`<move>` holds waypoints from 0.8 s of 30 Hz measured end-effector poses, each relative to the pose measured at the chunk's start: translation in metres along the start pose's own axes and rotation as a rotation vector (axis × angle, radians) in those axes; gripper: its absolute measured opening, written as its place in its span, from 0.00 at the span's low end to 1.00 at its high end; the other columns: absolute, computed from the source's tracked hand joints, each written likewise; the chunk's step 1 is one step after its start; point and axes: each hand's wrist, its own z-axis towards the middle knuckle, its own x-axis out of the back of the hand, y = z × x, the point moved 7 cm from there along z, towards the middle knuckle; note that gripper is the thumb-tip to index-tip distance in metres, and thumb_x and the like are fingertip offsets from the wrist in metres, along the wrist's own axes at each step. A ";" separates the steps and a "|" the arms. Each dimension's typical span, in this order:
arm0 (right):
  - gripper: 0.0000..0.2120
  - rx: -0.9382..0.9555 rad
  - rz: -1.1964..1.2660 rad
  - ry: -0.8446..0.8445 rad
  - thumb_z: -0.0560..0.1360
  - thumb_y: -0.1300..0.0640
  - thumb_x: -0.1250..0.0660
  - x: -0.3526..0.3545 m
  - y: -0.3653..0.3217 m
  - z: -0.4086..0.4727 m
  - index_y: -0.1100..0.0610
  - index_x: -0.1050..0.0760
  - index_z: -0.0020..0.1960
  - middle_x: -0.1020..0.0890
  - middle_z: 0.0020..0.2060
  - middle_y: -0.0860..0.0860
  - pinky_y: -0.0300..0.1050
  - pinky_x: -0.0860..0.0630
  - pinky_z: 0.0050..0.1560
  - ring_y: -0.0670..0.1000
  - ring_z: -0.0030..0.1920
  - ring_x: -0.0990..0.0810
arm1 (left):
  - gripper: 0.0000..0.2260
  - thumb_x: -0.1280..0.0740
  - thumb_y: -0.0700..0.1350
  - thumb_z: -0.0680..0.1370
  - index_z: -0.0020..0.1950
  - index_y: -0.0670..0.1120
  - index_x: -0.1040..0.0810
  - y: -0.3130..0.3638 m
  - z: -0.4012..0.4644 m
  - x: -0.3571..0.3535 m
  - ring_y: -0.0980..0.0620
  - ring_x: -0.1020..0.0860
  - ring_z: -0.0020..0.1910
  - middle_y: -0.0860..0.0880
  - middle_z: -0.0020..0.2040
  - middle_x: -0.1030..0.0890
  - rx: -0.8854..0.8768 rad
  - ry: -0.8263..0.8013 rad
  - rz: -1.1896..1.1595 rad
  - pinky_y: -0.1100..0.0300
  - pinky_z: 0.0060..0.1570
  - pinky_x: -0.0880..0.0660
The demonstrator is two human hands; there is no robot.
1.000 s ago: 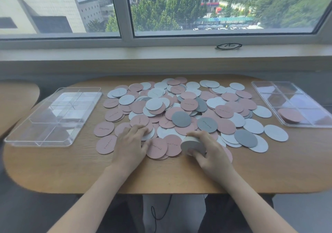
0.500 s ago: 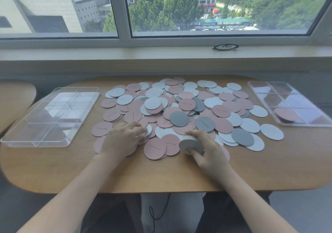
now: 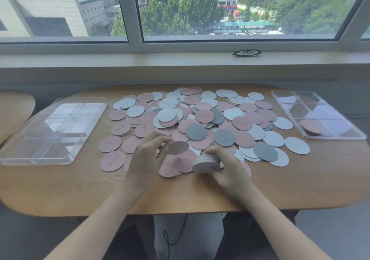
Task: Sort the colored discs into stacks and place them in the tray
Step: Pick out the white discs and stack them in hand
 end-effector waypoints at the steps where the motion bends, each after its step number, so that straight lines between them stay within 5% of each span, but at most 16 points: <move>1: 0.19 0.022 0.009 0.000 0.72 0.56 0.24 0.000 -0.003 0.000 0.45 0.26 0.58 0.21 0.53 0.41 0.35 0.26 0.47 0.45 0.55 0.22 | 0.04 0.32 0.43 0.80 0.50 0.48 0.17 0.004 -0.001 -0.006 0.56 0.25 0.39 0.58 0.47 0.19 0.041 -0.024 -0.061 0.69 0.38 0.31; 5: 0.21 0.046 0.047 0.022 0.72 0.60 0.24 0.002 -0.007 0.000 0.44 0.29 0.58 0.23 0.60 0.37 0.30 0.28 0.51 0.43 0.59 0.23 | 0.05 0.32 0.46 0.80 0.50 0.54 0.17 0.013 -0.008 -0.031 0.51 0.24 0.38 0.57 0.43 0.17 0.150 -0.139 -0.208 0.63 0.39 0.28; 8: 0.28 -0.025 0.041 0.024 0.73 0.56 0.25 0.002 -0.001 -0.002 0.34 0.38 0.58 0.22 0.54 0.35 0.29 0.29 0.49 0.42 0.53 0.22 | 0.06 0.33 0.46 0.81 0.51 0.57 0.17 0.018 -0.013 -0.048 0.52 0.22 0.41 0.59 0.45 0.17 0.193 -0.269 -0.270 0.60 0.40 0.25; 10: 0.29 -0.007 0.039 0.026 0.74 0.56 0.26 0.001 -0.002 -0.003 0.36 0.38 0.64 0.21 0.52 0.38 0.32 0.28 0.49 0.43 0.52 0.22 | 0.07 0.33 0.46 0.81 0.51 0.56 0.16 0.020 -0.012 -0.052 0.55 0.23 0.42 0.59 0.46 0.18 0.171 -0.290 -0.262 0.62 0.41 0.26; 13: 0.26 0.026 -0.035 0.041 0.73 0.54 0.29 0.001 -0.005 -0.002 0.41 0.33 0.67 0.23 0.53 0.38 0.44 0.25 0.54 0.46 0.55 0.24 | 0.05 0.33 0.46 0.81 0.53 0.53 0.17 0.004 -0.006 -0.049 0.57 0.25 0.42 0.58 0.48 0.22 0.196 -0.192 -0.107 0.67 0.43 0.31; 15: 0.20 0.055 -0.070 0.040 0.73 0.53 0.30 0.001 -0.005 -0.001 0.46 0.28 0.64 0.22 0.54 0.41 0.49 0.25 0.55 0.46 0.56 0.24 | 0.08 0.34 0.51 0.80 0.56 0.52 0.19 -0.013 -0.002 -0.048 0.58 0.24 0.43 0.56 0.50 0.25 0.292 -0.160 0.105 0.61 0.46 0.26; 20: 0.18 0.085 -0.089 0.035 0.74 0.52 0.30 0.000 -0.005 0.000 0.48 0.27 0.63 0.22 0.53 0.43 0.49 0.26 0.54 0.47 0.55 0.24 | 0.21 0.35 0.66 0.75 0.58 0.52 0.24 -0.020 0.003 -0.062 0.50 0.25 0.55 0.52 0.53 0.26 0.366 -0.249 0.386 0.54 0.54 0.28; 24: 0.18 0.072 -0.073 0.037 0.74 0.53 0.29 0.001 -0.004 -0.001 0.47 0.27 0.62 0.22 0.53 0.42 0.47 0.26 0.54 0.46 0.55 0.24 | 0.24 0.33 0.67 0.73 0.59 0.51 0.25 -0.016 0.008 -0.069 0.49 0.28 0.58 0.51 0.55 0.28 0.346 -0.293 0.441 0.55 0.57 0.32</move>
